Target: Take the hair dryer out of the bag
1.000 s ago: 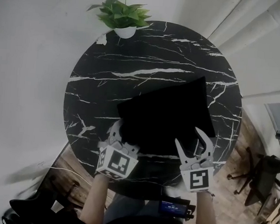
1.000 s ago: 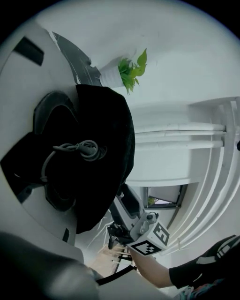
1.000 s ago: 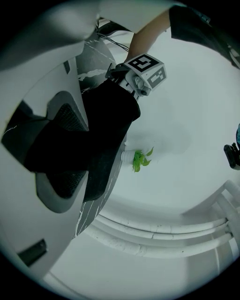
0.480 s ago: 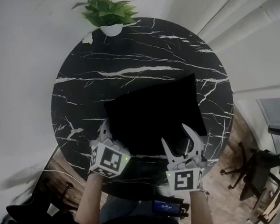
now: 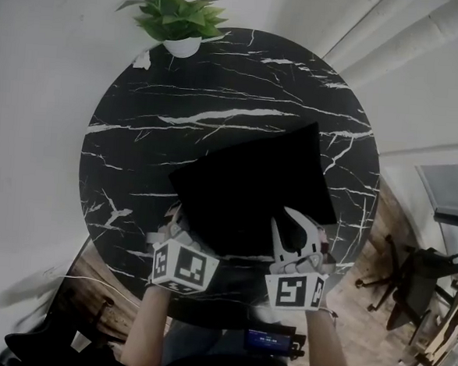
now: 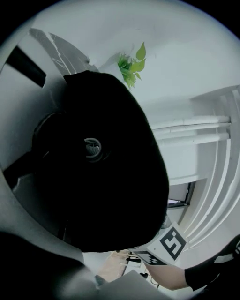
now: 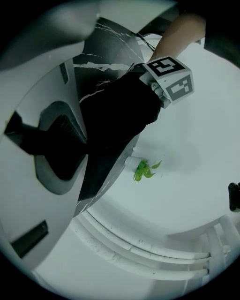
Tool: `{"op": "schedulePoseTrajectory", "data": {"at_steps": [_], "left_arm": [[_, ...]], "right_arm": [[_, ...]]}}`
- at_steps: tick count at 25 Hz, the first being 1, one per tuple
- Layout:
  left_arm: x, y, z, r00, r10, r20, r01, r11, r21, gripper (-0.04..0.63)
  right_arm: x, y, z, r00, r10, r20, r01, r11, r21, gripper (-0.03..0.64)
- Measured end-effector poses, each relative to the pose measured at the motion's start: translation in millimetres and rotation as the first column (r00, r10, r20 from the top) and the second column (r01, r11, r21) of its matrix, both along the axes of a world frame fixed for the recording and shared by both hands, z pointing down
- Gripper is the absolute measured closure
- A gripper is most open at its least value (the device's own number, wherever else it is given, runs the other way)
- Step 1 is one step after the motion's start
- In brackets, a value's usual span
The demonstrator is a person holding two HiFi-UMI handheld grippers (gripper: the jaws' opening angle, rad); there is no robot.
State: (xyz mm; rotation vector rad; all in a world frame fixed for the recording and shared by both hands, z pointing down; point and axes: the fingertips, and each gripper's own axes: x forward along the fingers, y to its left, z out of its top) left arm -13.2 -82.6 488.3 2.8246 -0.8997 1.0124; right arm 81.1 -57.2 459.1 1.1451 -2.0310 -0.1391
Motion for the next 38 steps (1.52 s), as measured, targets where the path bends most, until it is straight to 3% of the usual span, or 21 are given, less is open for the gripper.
{"op": "schedulePoseTrajectory", "data": {"at_steps": [6,13,17,22,24,26,29,33,38], "left_arm": [[-2,5,-5,0.991,-0.040,-0.131,0.020,0.988,-0.151,0.584],[-18,-1,-22,0.984,-0.080,-0.162,0.060,0.990,-0.125,0.584],[-26,3,-23,0.985,-0.083,-0.153,0.063,0.989,-0.130,0.584],[-25,16,-2,0.997,-0.061,-0.047,0.054,0.990,-0.131,0.581],[-20,16,-1,0.997,-0.060,-0.048,0.054,0.991,-0.121,0.492],[-13,15,-1,0.997,-0.052,-0.061,0.044,0.992,-0.122,0.370],[-7,10,-12,0.995,-0.018,-0.094,0.011,0.997,-0.071,0.309],[-1,-3,-26,0.982,-0.009,-0.188,0.002,0.999,-0.039,0.284],[7,-8,-15,0.985,0.024,-0.169,-0.033,0.998,-0.052,0.282]], "right_arm": [[8,-4,0,1.000,0.010,0.006,-0.010,1.000,-0.011,0.589],[19,-9,0,0.999,0.038,0.035,-0.038,0.999,-0.013,0.591],[23,-10,-1,0.997,0.048,0.054,-0.047,0.999,-0.013,0.591],[16,-7,-6,0.991,0.018,0.131,-0.015,1.000,-0.024,0.591],[10,-5,-10,0.984,-0.004,0.179,0.011,0.999,-0.037,0.573],[5,-5,-20,0.978,-0.030,0.208,0.037,0.999,-0.031,0.469],[3,-5,-38,0.959,-0.021,0.283,0.027,1.000,-0.015,0.420],[31,-10,-46,0.935,0.085,0.344,-0.069,0.996,-0.059,0.410],[74,-31,-28,0.890,0.251,0.382,-0.224,0.968,-0.113,0.408]]}}
